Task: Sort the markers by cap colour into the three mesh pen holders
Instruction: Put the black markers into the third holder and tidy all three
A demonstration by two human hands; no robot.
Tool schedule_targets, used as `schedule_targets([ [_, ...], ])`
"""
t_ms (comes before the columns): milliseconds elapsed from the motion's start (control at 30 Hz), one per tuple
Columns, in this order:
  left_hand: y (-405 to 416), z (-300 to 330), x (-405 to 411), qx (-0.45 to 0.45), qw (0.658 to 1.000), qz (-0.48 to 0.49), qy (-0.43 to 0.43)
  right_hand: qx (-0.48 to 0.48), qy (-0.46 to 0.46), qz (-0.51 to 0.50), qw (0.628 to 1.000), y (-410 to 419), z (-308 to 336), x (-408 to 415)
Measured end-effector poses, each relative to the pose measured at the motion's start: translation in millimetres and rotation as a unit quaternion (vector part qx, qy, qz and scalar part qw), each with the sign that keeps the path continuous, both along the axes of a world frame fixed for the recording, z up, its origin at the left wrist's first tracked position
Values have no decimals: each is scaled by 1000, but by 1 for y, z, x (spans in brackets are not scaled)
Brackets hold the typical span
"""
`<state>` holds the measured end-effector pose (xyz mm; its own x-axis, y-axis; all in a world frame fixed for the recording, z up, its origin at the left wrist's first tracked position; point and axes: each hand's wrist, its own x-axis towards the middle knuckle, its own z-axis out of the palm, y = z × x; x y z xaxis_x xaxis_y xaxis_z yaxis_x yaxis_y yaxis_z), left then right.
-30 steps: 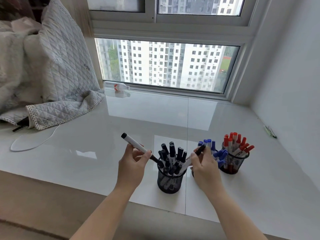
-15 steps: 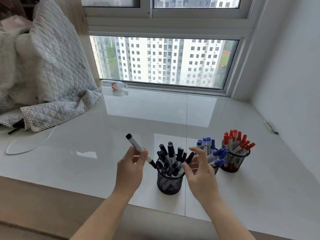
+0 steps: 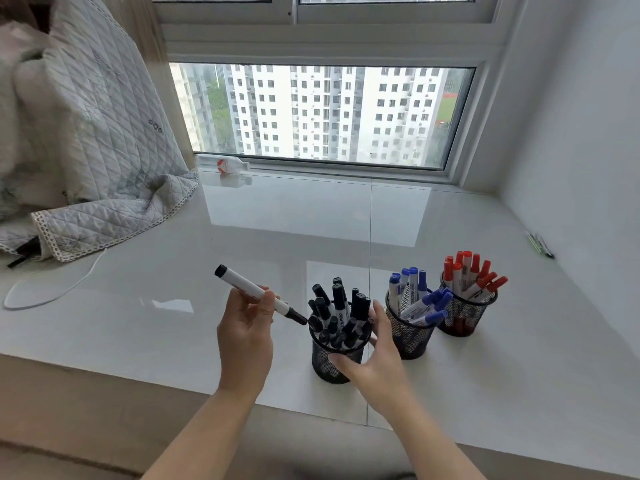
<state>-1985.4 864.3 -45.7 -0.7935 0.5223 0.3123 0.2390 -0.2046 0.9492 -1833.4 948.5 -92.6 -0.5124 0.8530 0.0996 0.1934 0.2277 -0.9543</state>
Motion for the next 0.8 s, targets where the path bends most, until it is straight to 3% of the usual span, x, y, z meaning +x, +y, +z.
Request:
schedule_targets([
  [133,-5,-2,-2,25,999,12,-18,-77,11,14,997,6,-3,-6],
  [333,-7,-4,6,1,1000,-19,18,23,-1,-57,998,-3,0,-22],
  [500,-5,-7,5,-27,998,-6,56,42,-38,-76,995,-10,-13,-21],
  [600,-3,-10,5,-62,993,-1,96,27,-26,-73,997,-14,-10,-22],
  [800,-1,-22,-1,-132,988,-29,75,-15,-21,-57,998,-18,-8,-24],
])
